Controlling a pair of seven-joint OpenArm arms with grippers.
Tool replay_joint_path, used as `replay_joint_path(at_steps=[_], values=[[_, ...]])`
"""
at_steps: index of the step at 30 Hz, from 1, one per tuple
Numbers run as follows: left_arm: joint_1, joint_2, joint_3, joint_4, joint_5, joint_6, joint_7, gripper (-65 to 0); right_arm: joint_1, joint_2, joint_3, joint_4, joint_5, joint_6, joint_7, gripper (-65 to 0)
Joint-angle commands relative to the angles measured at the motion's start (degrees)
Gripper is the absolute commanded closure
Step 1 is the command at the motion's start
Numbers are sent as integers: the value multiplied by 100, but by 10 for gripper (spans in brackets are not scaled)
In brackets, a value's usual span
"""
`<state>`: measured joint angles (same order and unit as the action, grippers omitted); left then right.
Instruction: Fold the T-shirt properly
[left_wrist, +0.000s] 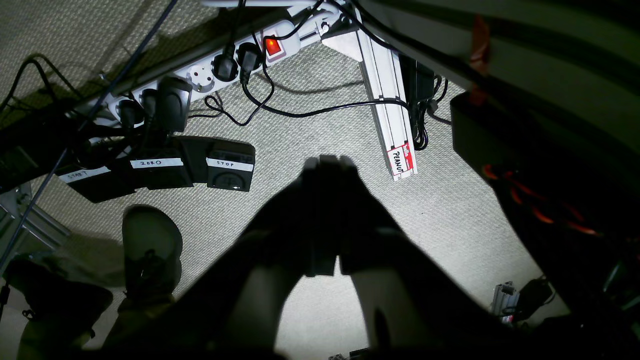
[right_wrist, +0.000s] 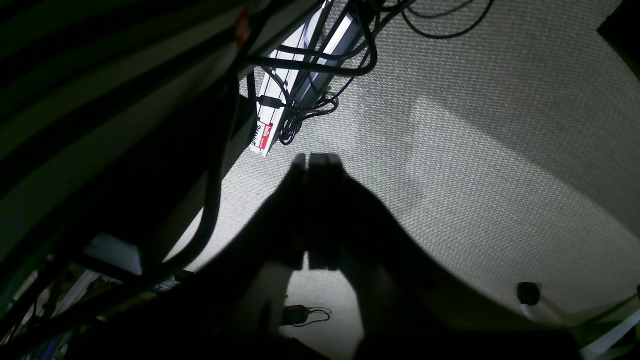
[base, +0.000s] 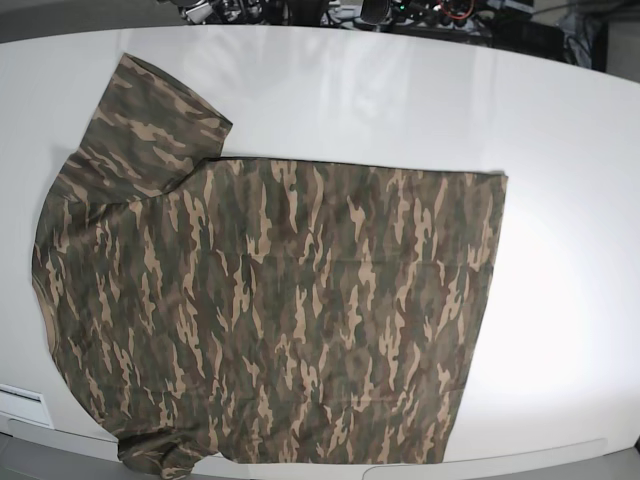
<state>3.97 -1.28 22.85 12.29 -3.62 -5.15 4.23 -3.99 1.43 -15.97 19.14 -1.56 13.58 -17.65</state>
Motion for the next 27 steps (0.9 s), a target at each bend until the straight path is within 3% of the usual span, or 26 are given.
replay_joint_path(at_steps=[1, 9, 15, 21, 27], values=[[0, 4, 7, 24, 17, -42, -46, 0, 83, 13, 15, 76, -22, 39, -37, 0], [0, 4, 7, 24, 17, -282, -103, 0, 83, 15, 15, 76, -22, 39, -42, 0], [0, 4, 7, 24, 17, -280, -103, 0, 83, 15, 15, 76, -22, 50, -127, 0], [0, 4, 7, 24, 20, -326, -103, 0, 81, 15, 15, 76, -22, 332, -157, 0], [13, 2, 7, 87, 20, -409, -101, 0, 81, 15, 15, 76, -24, 337, -170, 0]])
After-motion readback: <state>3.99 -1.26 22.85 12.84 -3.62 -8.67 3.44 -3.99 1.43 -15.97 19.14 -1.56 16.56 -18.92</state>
